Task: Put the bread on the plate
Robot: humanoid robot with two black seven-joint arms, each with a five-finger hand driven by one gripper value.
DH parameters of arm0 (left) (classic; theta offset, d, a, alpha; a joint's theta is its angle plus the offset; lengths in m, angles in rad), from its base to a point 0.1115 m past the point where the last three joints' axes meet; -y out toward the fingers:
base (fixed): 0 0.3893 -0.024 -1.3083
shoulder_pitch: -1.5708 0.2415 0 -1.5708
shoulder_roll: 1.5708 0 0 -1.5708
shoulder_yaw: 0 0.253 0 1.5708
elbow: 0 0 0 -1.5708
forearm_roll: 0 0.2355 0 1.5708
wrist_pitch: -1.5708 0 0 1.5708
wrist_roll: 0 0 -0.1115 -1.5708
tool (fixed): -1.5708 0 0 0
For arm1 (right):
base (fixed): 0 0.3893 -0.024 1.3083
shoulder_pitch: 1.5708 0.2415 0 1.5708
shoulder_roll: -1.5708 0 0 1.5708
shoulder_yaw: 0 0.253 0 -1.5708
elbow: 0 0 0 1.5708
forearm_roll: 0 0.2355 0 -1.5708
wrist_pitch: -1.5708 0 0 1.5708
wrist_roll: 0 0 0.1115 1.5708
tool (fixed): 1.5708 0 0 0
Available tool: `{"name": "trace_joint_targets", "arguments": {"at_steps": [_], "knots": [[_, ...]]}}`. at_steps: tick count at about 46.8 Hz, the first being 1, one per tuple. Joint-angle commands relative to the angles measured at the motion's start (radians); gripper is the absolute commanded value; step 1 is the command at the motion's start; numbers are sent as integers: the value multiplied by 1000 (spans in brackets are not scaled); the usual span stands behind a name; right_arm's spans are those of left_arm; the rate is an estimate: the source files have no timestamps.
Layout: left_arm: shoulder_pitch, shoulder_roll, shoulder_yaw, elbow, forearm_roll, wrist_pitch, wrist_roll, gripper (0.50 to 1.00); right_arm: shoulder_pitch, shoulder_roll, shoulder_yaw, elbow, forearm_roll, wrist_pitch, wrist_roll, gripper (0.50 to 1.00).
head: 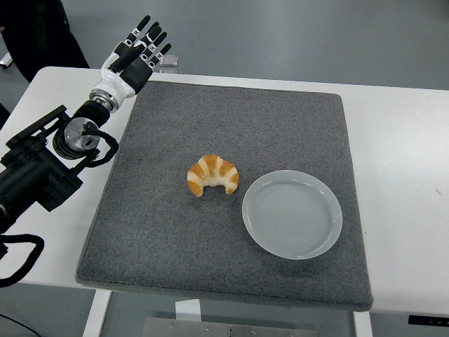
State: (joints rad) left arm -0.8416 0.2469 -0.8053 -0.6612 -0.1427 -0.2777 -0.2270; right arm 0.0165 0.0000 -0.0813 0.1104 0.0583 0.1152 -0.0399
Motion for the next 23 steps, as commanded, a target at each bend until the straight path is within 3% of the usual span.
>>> {"name": "trace_joint_targets", "arguments": {"at_steps": [1,14,23], "knots": [[1,0,0,0,0,0,0,1000,0,0,0,0,0,0,0,952],[-43,3,17,-9,23,9,-9,1000,-1,0,0,0,0,0,0,952],[-111,3,48,25,179,31,-9,1000,0,0,0,0,0,0,0,952]]}}
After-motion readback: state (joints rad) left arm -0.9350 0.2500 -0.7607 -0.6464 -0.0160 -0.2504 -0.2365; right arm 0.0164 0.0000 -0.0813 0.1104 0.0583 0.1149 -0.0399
